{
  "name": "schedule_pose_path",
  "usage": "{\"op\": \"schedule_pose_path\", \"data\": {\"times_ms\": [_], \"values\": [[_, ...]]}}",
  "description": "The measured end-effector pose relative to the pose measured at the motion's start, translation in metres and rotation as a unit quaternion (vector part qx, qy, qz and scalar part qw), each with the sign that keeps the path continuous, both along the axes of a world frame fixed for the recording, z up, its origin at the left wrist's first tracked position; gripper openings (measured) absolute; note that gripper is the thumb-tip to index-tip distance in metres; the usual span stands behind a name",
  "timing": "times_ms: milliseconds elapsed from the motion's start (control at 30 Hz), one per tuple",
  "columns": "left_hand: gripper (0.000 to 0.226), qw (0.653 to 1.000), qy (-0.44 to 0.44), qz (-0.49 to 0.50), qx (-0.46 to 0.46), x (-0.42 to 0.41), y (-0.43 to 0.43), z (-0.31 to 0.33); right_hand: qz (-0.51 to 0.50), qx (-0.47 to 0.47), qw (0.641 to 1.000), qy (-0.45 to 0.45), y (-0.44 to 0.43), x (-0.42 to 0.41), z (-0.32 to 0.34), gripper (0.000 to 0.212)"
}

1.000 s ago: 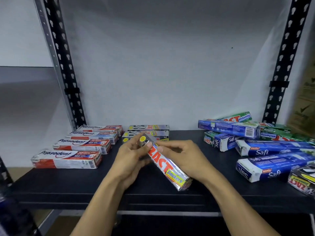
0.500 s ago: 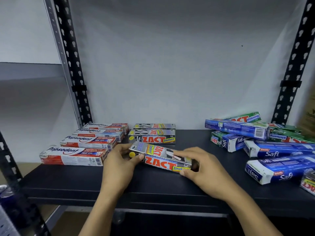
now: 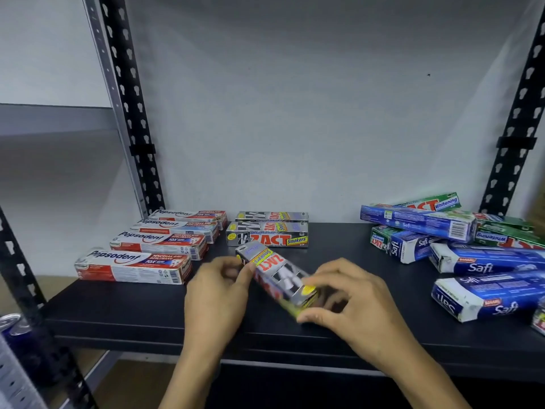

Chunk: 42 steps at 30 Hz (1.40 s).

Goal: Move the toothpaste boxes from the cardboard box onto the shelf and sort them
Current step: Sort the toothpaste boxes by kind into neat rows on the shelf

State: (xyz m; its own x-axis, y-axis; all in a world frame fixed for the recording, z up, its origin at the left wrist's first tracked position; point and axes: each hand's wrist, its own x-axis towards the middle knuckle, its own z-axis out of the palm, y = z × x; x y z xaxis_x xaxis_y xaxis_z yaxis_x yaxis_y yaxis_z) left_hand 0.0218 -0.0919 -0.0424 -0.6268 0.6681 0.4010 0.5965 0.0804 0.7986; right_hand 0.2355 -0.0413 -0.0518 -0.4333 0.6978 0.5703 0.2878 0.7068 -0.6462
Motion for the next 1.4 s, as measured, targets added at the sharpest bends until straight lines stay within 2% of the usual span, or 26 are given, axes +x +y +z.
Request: {"op": "schedule_pose_path", "data": {"times_ms": [67, 100, 200, 267, 333, 400, 567, 667, 733, 800, 933, 1033, 1133, 1200, 1400], "values": [[0.03, 0.999, -0.026, -0.044, -0.013, 0.008, -0.015, -0.002, 0.086, -0.018, 0.996, 0.009, -0.005, 0.0, -0.001, 0.03], [0.041, 0.996, -0.042, -0.072, -0.018, 0.012, -0.024, -0.003, 0.1, -0.024, 0.995, 0.005, -0.007, 0.0, 0.0, 0.027], [0.078, 0.986, -0.071, -0.145, -0.052, 0.02, -0.048, -0.008, 0.104, -0.048, 0.993, 0.011, -0.001, -0.001, 0.001, 0.029], [0.089, 0.984, -0.037, -0.156, -0.075, 0.023, -0.056, -0.012, 0.088, -0.05, 0.995, 0.018, 0.005, -0.004, 0.003, 0.034], [0.081, 0.986, 0.02, -0.149, -0.068, 0.025, -0.06, -0.011, 0.073, -0.042, 0.996, 0.006, 0.013, -0.008, 0.005, 0.038], [0.074, 0.986, 0.038, -0.151, -0.051, 0.024, -0.062, -0.009, 0.066, -0.026, 0.997, -0.019, 0.018, -0.014, 0.007, 0.042], [0.066, 0.976, -0.003, -0.209, -0.064, 0.007, -0.068, -0.002, 0.05, 0.009, 0.994, -0.098, 0.036, -0.027, 0.011, 0.061], [0.06, 0.947, -0.006, -0.3, -0.111, -0.012, -0.072, 0.011, 0.062, 0.004, 0.981, -0.182, 0.053, -0.028, 0.019, 0.074], [0.053, 0.929, -0.043, -0.347, -0.119, -0.026, -0.071, 0.019, 0.097, -0.018, 0.969, -0.228, 0.061, -0.027, 0.026, 0.073], [0.044, 0.941, -0.062, -0.321, -0.088, -0.039, -0.064, 0.019, 0.115, -0.027, 0.963, -0.244, 0.064, -0.027, 0.028, 0.066], [0.033, 0.985, -0.045, -0.166, -0.032, -0.047, -0.053, 0.008, 0.035, 0.021, 0.985, -0.169, 0.066, -0.028, 0.012, 0.048], [0.025, 0.991, -0.032, -0.131, -0.021, -0.038, -0.051, 0.005, -0.036, 0.071, 0.981, -0.175, 0.06, -0.028, 0.004, 0.042], [0.044, 0.994, 0.012, -0.098, -0.047, -0.032, -0.04, 0.003, -0.079, 0.078, 0.981, -0.159, 0.056, -0.028, 0.003, 0.043], [0.045, 0.996, 0.029, -0.07, -0.048, -0.031, -0.027, 0.004, -0.099, 0.07, 0.983, -0.138, 0.055, -0.028, 0.004, 0.044], [0.027, 0.998, 0.053, -0.004, -0.046, -0.041, 0.013, 0.012, -0.114, -0.008, 0.991, -0.075, 0.065, -0.02, 0.004, 0.041]]}}
